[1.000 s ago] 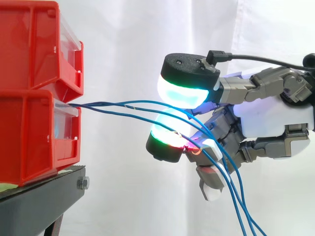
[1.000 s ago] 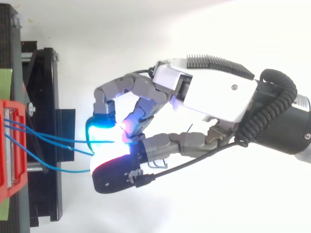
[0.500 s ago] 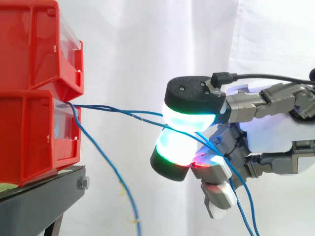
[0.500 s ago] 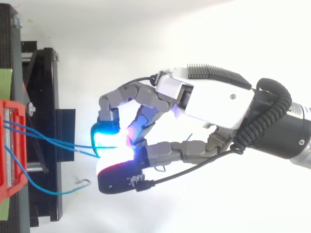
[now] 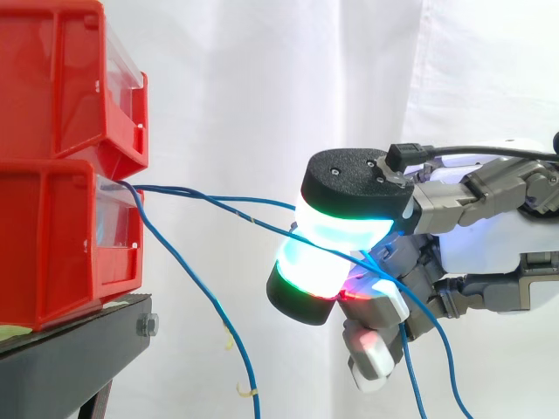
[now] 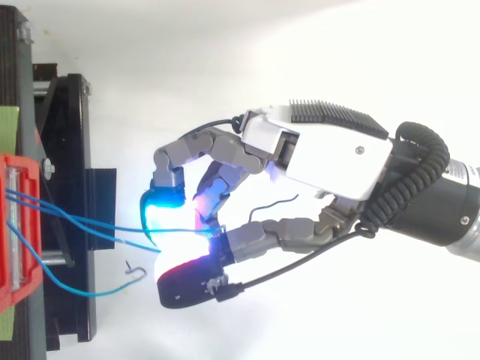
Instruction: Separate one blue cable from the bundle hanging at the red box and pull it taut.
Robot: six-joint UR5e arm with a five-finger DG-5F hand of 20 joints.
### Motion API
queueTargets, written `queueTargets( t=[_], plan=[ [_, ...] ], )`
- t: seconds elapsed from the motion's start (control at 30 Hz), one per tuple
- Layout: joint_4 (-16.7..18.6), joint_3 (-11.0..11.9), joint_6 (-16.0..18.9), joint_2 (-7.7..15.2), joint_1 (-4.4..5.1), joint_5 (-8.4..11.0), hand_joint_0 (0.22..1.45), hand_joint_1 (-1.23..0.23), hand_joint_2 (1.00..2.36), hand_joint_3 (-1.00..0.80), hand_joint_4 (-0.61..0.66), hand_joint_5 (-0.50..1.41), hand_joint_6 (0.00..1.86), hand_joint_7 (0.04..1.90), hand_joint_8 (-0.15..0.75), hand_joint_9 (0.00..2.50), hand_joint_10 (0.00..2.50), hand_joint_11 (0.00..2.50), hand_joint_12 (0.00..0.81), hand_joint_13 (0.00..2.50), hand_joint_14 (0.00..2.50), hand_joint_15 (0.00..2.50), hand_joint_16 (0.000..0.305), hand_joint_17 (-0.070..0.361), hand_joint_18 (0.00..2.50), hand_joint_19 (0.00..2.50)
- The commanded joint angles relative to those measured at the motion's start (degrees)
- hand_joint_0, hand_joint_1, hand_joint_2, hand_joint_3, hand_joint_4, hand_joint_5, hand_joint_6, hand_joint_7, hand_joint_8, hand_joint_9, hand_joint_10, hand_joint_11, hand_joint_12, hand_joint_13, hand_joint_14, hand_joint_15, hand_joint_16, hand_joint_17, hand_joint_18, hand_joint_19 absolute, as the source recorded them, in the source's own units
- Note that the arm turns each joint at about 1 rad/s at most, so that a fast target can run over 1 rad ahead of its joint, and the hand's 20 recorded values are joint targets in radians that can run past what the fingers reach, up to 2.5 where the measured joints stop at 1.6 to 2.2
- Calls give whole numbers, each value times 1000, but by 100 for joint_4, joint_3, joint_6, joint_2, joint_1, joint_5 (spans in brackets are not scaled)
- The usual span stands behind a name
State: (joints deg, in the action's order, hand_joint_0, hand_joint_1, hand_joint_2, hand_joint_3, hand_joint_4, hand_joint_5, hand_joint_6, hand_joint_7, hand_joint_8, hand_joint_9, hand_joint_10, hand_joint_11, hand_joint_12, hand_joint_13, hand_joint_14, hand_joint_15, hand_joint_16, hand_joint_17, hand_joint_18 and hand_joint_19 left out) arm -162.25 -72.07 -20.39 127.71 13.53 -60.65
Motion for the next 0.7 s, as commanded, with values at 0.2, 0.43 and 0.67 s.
queueTargets(
  t=[0.2, 0.43, 0.67],
  plan=[
    [0, 0, 0, 0, 0, 0, 538, -792, 1000, -500, 26, -135, 776, 1165, 297, 1100, 27, 1030, 383, 904, 25, 692, 50, 113, 706, 490],
    [9, 0, 0, 0, 0, 0, 497, -801, 1000, -500, 50, -81, 556, 1401, 294, 1045, 24, 902, 395, 841, 22, 630, 53, 118, 686, 476],
    [9, 0, 0, 0, 0, 0, 602, -567, 1000, -500, 55, -74, 535, 1442, 289, 1074, 27, 895, 380, 868, 23, 644, 48, 108, 699, 534]
  ],
)
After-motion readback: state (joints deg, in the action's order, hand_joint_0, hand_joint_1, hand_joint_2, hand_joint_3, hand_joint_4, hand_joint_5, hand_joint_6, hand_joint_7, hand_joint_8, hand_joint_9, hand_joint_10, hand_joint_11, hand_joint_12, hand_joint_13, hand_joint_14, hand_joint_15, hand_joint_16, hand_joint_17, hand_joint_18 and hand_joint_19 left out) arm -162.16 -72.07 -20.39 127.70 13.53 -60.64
